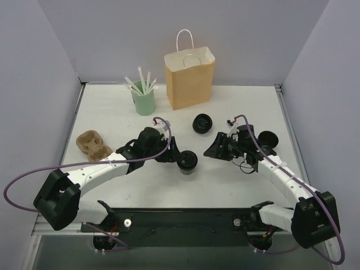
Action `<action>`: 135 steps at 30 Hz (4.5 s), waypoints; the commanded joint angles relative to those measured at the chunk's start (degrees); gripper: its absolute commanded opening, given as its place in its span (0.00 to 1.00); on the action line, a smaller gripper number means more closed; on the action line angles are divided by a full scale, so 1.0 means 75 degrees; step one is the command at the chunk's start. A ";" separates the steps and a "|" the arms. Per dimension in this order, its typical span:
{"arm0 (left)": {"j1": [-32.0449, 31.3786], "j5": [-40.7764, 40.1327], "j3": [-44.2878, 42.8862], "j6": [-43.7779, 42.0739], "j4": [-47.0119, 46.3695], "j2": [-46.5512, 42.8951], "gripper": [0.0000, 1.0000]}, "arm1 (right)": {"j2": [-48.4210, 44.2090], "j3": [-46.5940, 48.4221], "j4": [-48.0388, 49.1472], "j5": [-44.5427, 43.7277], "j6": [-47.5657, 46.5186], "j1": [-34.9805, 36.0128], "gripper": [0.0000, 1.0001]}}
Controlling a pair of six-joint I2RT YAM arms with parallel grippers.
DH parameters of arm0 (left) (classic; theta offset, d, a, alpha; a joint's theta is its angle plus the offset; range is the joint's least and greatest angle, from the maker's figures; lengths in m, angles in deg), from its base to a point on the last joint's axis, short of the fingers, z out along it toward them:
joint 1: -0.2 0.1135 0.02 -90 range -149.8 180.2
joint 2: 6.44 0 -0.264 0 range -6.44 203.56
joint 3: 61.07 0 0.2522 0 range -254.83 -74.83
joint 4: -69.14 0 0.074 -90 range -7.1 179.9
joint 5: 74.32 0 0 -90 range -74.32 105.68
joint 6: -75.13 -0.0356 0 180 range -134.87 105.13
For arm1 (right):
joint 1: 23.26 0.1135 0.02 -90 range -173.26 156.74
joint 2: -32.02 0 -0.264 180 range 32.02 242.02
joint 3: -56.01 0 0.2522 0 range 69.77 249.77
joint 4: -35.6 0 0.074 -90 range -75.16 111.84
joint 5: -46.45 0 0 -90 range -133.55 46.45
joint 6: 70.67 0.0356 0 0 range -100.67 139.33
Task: Pack the takeout coffee
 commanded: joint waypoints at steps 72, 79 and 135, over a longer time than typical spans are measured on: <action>0.0092 0.1628 -0.2072 -0.2974 0.0690 0.3243 0.52 | 0.1710 -0.0392 0.2087 0.1890 0.0424 -0.0700 0.21; 0.0092 0.1570 -0.2072 -0.2998 0.0737 0.3301 0.52 | 0.1909 -0.0497 0.2355 0.2053 0.0552 -0.0700 0.24; -0.0306 0.0655 0.0775 -0.1955 -0.2063 0.3372 0.49 | 0.5672 -0.5021 1.2026 0.0354 0.3307 0.0097 0.00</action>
